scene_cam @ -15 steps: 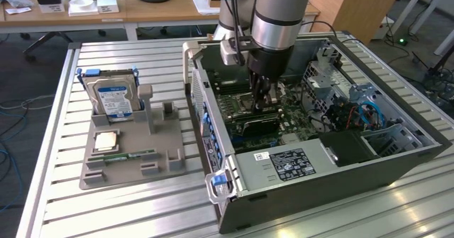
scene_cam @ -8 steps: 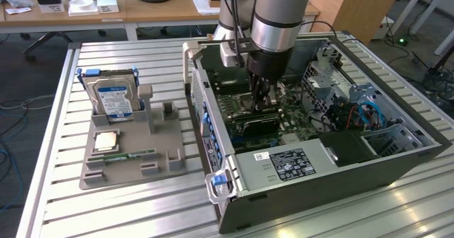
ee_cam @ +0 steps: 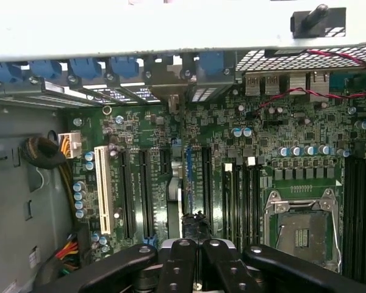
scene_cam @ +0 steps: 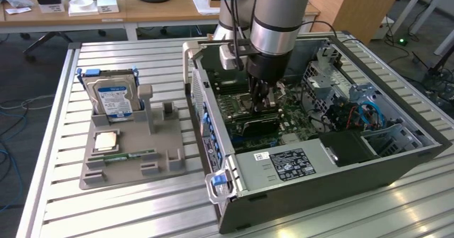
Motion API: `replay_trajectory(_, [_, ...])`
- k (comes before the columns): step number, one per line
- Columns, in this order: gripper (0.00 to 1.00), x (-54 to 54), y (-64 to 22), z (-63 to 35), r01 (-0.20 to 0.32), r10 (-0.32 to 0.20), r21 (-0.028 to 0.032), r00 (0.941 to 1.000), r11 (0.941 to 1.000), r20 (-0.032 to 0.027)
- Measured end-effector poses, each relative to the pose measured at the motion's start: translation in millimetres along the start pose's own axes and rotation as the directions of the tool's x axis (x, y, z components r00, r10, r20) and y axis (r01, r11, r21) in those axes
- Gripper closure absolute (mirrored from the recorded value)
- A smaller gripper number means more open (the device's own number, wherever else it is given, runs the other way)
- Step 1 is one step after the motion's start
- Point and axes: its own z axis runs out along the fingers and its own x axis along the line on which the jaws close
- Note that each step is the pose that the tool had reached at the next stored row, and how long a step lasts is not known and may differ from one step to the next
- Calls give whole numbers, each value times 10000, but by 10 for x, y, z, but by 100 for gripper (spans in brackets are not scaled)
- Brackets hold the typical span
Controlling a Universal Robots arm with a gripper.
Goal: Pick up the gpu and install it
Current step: 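Press down on the gpu until it lock into place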
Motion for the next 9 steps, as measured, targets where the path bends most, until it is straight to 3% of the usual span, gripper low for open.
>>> replay_trajectory(9, [89,36,0,43,-4,4,-5,10000,10000,77])
